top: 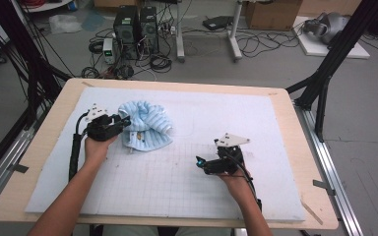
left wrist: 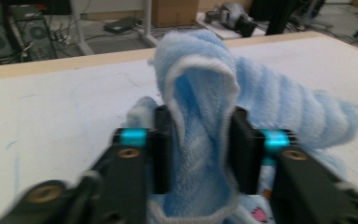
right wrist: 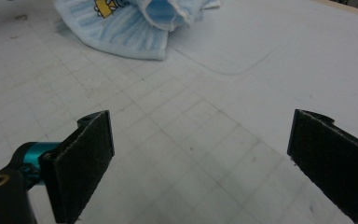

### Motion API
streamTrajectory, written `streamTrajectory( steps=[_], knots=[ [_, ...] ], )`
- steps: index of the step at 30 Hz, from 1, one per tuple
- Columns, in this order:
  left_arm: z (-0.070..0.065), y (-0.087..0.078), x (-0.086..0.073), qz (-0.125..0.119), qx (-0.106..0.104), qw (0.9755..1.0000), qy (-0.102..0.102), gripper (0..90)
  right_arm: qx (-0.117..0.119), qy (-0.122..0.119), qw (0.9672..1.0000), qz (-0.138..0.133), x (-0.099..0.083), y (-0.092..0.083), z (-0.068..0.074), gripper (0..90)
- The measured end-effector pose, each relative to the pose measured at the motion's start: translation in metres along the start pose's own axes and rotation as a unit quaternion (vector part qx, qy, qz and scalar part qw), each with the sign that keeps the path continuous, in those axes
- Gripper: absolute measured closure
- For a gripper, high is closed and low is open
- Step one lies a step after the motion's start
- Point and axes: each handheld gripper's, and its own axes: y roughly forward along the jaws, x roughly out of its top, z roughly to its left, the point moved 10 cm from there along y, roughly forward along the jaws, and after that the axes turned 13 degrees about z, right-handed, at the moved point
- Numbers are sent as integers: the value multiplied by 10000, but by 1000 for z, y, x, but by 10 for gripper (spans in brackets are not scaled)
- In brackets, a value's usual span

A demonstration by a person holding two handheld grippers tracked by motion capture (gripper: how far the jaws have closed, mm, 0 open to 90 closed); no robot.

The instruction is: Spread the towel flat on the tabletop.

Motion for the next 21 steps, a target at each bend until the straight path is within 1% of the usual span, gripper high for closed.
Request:
streamTrajectory(
  steps=[1,2,4,5,6,7,8,9,10,11,12,13,14,15,16,17,18,19,20,21],
  knots=[
    [1,-1,-1,21,-11,10000,-23,501,46,-20,10000,5,3,2,3,65],
    [0,-3,-2,5,-41,10000,11,483,83,-44,10000,12,5,5,5,85],
    [-2,-6,-4,-33,-20,9999,154,472,323,-188,9993,25,12,14,16,189],
    [-3,-8,-5,-53,-33,9998,185,454,507,-346,9981,67,20,25,26,227],
    [-4,-11,-7,-69,-54,9997,221,454,507,-346,9981,67,20,25,26,227],
    [-4,-13,-9,-101,-36,9996,252,447,585,-460,9971,129,29,39,34,266],
    [-3,-15,-10,-123,-17,9995,279,444,662,-497,9965,144,34,46,39,286],
    [-1,-16,-11,-125,-18,9995,306,444,662,-497,9965,144,34,46,39,286],
    [0,-18,-10,-150,-36,9995,288,426,757,-544,9954,205,44,62,46,310],
    [1,-20,-10,-185,-55,9994,272,426,757,-544,9954,205,44,62,46,310],
    [2,-22,-10,-215,-74,9994,271,421,854,-643,9939,278,53,77,54,350],
    [4,-23,-11,-235,-113,9992,312,421,887,-693,9931,331,57,85,58,364],
    [4,-23,-11,-235,-113,9992,312,421,918,-767,9919,427,61,92,63,379],
    [4,-23,-12,-219,-114,9992,317,421,918,-767,9919,427,61,92,63,379],
    [5,-22,-13,-211,-119,9992,313,421,871,-876,9913,458,65,99,66,407],
    [5,-21,-14,-181,-128,9993,313,422,825,-932,9909,502,68,105,68,426],
    [4,-19,-14,-165,-160,9992,341,436,605,-1021,9907,668,73,118,69,486],
    [4,-19,-14,-165,-160,9992,341,442,473,-1110,9900,732,74,123,68,505],
    [3,-19,-15,-152,-165,9991,367,442,473,-1110,9900,732,74,123,68,505],
    [3,-19,-15,-159,-179,9990,389,454,515,-1053,9905,714,76,125,69,564]
  ],
)
